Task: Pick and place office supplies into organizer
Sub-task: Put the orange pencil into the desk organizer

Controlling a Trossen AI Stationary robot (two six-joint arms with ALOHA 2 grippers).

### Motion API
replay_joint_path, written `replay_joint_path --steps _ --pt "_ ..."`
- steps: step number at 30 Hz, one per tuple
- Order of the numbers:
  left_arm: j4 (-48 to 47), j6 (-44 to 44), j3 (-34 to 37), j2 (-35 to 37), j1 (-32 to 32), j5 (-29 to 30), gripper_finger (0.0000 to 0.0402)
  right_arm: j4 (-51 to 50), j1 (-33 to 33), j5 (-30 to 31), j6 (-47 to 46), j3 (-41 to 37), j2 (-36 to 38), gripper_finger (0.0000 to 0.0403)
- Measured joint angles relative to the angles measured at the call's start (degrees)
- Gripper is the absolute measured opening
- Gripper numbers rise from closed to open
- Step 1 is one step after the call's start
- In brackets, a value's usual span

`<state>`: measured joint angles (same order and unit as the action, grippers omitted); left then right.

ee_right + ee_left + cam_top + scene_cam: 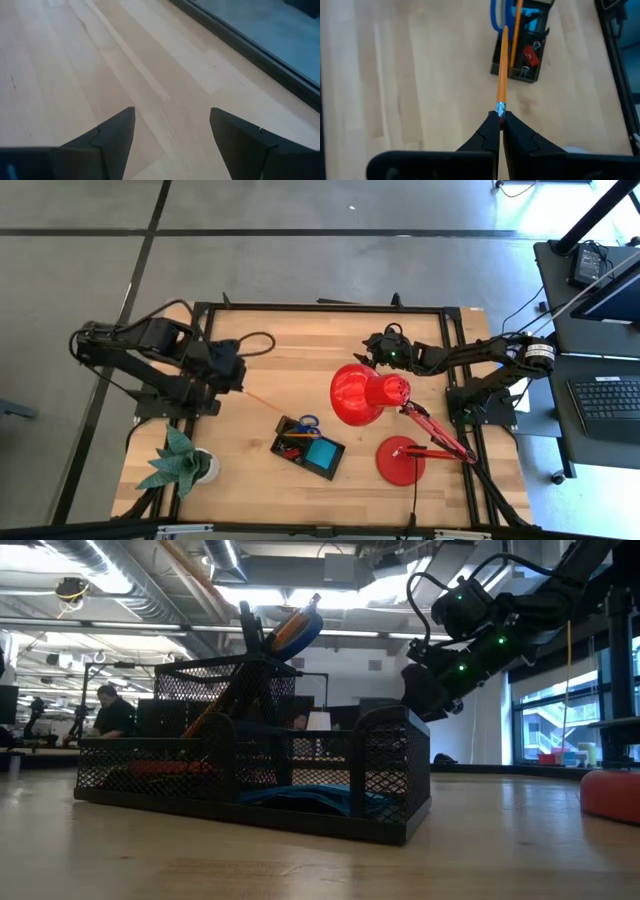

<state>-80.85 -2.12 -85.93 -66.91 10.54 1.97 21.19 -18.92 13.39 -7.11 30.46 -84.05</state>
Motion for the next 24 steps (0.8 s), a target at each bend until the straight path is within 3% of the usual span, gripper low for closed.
replay_joint_path --steps 8,24 --pt "-0.21 -0.32 0.0 -5.41 3.61 -0.18 0.0003 -0.01 0.0 0.0 -0.05 0.0 -0.02 0.026" --pt "-0.01 1.91 0.04 -15.58 3.72 0.08 0.0003 -0.07 0.0 -0.01 0.04 0.02 -0.04 0.026"
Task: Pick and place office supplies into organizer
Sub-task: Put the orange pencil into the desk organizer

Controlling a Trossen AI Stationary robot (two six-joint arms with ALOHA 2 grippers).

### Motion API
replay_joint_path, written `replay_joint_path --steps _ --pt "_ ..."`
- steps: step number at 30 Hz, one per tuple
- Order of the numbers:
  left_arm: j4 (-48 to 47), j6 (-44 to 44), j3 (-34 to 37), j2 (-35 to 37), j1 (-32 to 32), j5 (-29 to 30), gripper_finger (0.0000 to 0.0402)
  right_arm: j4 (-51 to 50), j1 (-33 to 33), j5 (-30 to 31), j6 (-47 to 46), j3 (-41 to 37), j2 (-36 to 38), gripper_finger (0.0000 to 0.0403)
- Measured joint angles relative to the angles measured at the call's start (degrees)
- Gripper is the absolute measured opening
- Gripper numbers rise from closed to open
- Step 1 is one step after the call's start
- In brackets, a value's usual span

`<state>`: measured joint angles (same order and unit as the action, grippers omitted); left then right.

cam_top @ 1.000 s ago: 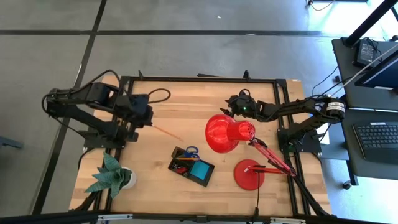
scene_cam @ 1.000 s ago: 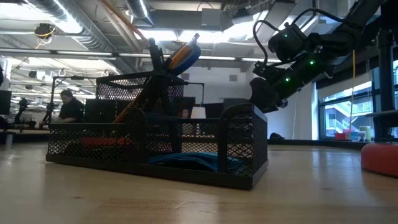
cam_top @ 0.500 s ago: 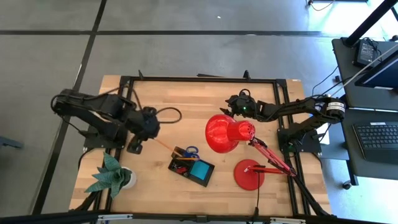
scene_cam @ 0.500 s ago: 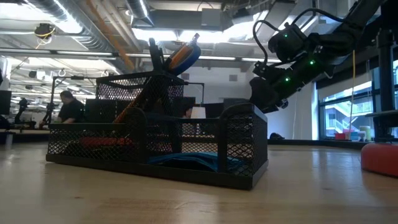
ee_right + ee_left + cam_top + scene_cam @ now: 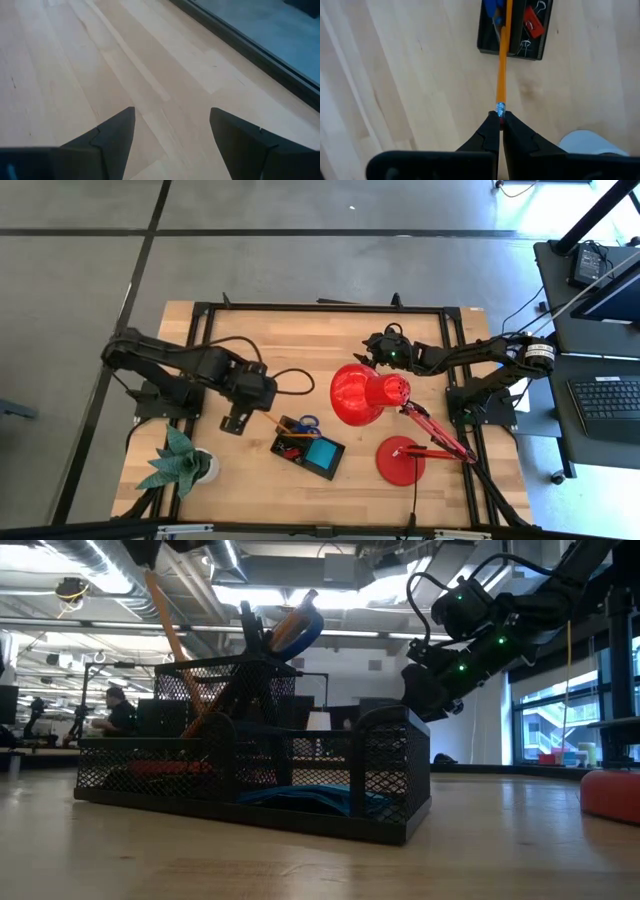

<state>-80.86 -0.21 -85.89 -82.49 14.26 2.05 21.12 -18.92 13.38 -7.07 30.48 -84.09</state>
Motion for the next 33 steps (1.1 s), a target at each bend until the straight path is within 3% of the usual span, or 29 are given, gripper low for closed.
replay_joint_path --steps 33 --pt "12.25 5.92 0.45 -7.14 -0.11 -0.05 0.0003 -2.36 0.02 -0.01 1.77 0.02 -0.07 0.026"
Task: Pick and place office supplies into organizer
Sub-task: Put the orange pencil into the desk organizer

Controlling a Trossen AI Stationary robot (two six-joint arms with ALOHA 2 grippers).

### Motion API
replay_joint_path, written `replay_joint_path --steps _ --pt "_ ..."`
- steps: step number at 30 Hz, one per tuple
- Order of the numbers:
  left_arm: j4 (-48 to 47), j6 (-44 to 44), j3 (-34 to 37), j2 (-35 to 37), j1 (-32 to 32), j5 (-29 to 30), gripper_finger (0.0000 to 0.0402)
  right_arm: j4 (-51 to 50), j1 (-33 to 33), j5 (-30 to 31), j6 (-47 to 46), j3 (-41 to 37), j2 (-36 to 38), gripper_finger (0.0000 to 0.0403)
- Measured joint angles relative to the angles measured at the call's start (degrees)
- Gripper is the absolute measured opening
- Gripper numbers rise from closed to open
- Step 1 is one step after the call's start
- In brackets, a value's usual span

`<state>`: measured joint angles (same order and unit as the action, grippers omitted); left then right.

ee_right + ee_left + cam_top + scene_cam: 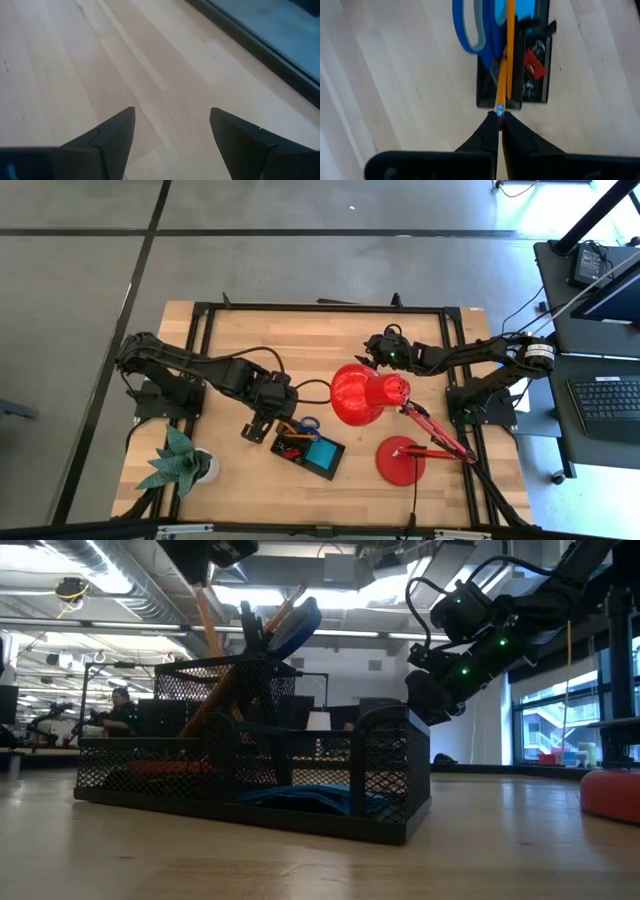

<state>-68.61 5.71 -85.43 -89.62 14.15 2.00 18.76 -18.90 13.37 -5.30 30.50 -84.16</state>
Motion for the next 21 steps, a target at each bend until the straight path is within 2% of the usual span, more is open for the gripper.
replay_joint_path --steps 21 --pt "0.77 0.78 0.03 -6.14 -0.04 -1.43 0.0008 -1.24 0.78 -0.02 1.13 0.0 0.0 0.026"
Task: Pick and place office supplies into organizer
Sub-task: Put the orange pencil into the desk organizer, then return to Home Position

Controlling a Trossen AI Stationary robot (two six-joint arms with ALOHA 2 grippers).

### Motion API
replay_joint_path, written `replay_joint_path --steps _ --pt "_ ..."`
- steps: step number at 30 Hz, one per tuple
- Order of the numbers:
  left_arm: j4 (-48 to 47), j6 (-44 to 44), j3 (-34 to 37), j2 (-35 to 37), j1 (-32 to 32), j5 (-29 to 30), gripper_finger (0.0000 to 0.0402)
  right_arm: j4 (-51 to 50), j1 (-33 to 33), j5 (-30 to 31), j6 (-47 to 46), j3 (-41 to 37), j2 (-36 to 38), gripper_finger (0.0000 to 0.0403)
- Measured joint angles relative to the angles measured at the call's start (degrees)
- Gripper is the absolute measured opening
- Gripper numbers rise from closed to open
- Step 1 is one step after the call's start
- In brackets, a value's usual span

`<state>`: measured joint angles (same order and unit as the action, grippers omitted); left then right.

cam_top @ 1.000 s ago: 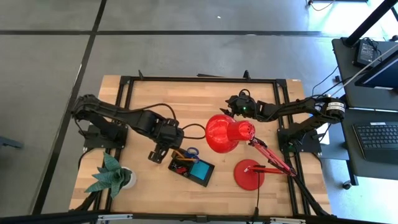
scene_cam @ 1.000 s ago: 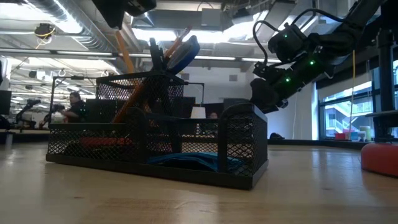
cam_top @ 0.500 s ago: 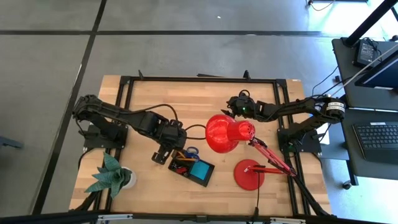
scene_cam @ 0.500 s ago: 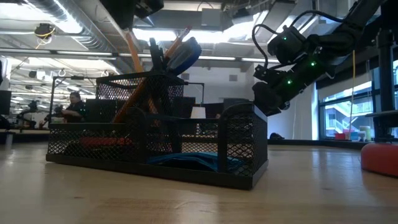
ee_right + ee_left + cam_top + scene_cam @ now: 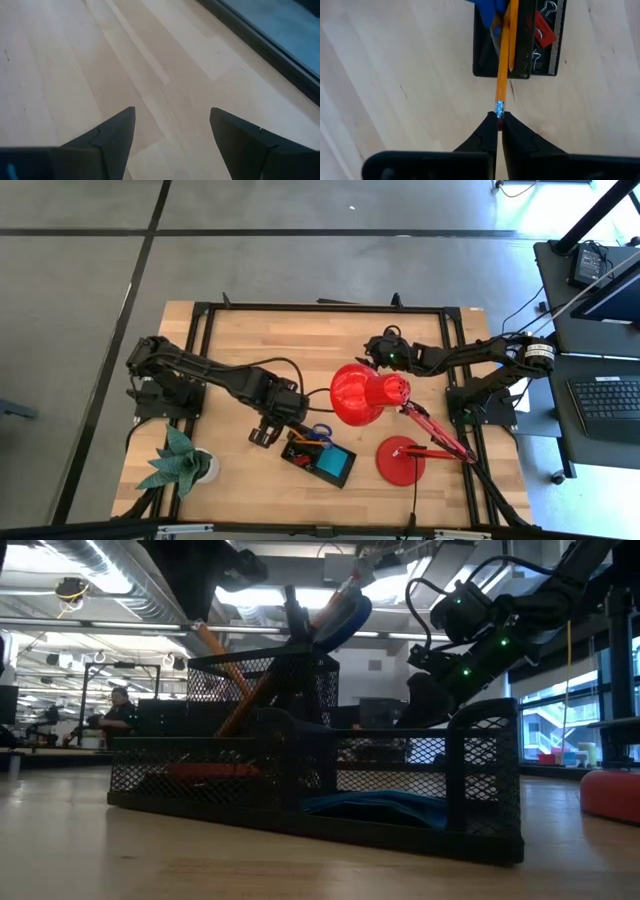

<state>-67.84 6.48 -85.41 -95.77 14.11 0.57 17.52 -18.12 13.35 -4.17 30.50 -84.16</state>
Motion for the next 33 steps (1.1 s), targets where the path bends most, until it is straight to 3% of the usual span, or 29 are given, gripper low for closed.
replay_joint_path --steps 14,27,33 --pt "-0.87 -1.39 0.0 0.24 0.04 1.33 0.002 -0.02 -0.01 -0.01 -0.08 0.0 0.0 0.026" --pt "-1.89 -1.21 0.0 0.43 -0.06 1.33 0.0118 0.0 -0.01 0.0 -0.25 0.0 0.0 0.026" --pt "-5.2 -1.22 0.0 4.64 -2.34 1.38 0.0136 0.02 -0.01 0.0 -0.33 0.0 0.0 0.026"
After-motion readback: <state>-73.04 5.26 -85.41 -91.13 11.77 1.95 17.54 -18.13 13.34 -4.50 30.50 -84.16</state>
